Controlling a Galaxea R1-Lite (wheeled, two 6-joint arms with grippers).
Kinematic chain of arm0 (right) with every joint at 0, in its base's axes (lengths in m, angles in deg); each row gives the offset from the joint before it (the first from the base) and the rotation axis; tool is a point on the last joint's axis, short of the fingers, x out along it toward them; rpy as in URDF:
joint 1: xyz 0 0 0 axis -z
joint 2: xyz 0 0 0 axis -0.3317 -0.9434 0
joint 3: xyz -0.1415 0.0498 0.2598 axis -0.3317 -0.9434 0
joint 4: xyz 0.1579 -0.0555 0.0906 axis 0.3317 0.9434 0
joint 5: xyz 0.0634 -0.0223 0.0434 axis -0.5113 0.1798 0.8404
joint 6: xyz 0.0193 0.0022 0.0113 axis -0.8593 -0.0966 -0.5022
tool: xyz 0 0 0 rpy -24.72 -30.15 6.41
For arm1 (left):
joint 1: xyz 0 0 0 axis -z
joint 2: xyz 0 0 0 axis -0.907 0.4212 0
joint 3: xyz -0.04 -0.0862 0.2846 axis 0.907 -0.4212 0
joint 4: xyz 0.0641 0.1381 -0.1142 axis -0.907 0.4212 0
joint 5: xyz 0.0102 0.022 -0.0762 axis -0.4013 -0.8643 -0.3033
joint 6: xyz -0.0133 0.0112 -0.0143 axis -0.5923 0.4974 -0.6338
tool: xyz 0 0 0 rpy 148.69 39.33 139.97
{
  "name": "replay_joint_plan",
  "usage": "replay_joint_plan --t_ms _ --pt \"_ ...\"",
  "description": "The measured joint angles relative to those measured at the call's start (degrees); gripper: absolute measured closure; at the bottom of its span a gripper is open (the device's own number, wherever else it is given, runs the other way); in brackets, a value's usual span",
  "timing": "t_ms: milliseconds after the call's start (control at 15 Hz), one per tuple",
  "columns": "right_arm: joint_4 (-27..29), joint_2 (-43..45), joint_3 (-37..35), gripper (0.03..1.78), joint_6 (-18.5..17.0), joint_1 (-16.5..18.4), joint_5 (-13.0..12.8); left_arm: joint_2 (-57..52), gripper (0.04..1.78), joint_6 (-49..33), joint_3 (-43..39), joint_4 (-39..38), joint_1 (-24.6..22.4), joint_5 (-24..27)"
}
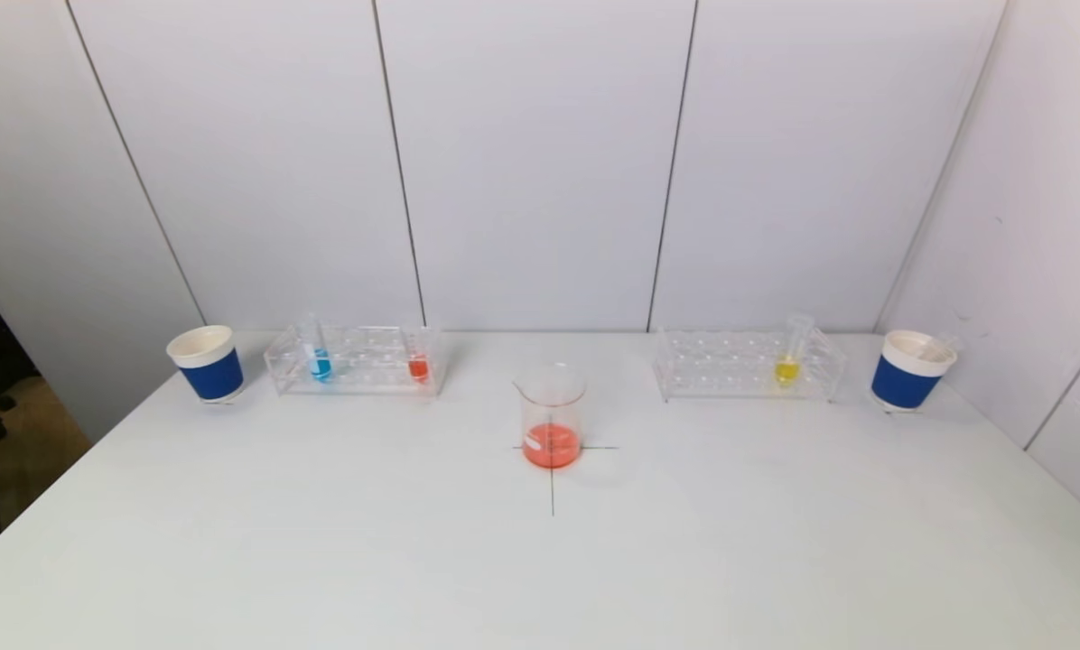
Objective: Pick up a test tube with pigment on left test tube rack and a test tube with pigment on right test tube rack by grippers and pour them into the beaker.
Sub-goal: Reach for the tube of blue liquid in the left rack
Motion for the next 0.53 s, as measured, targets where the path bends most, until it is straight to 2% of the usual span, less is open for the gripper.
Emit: replay_joint_plan --t_ms 533 --pt "26.4 25.6 1.6 0.04 0.5 -1.5 0.6 0.0 0.06 0.0 0.0 0.0 0.0 0.0"
